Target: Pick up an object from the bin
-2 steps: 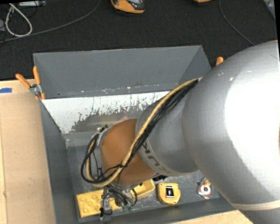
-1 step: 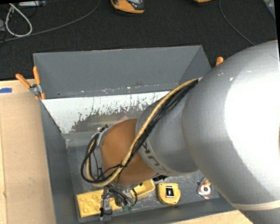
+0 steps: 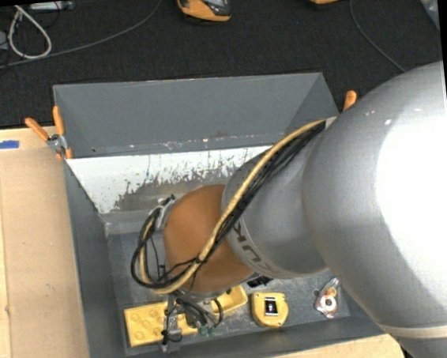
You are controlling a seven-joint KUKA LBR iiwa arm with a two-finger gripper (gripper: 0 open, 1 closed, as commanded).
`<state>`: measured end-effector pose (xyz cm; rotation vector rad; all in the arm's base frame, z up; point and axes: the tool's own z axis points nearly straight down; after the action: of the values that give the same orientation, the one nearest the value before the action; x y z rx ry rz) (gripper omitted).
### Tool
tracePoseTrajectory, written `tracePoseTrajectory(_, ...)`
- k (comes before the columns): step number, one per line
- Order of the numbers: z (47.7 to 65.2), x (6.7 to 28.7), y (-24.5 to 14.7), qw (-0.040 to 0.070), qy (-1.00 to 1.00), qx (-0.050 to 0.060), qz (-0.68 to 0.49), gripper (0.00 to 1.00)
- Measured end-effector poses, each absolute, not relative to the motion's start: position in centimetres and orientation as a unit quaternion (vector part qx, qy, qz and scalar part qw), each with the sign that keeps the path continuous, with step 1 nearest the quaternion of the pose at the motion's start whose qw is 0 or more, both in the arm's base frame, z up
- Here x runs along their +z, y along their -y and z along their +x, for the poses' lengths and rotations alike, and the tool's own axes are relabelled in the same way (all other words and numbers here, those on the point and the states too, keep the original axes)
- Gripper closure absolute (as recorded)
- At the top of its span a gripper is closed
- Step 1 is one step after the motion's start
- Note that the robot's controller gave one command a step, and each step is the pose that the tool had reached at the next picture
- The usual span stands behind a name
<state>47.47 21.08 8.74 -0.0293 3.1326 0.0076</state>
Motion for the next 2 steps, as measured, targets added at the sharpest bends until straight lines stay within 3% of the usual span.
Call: tracePoseTrajectory(2, 47.5, 13.7, -21.1, 0.005, -1.0, 0.003, -0.008, 1.0)
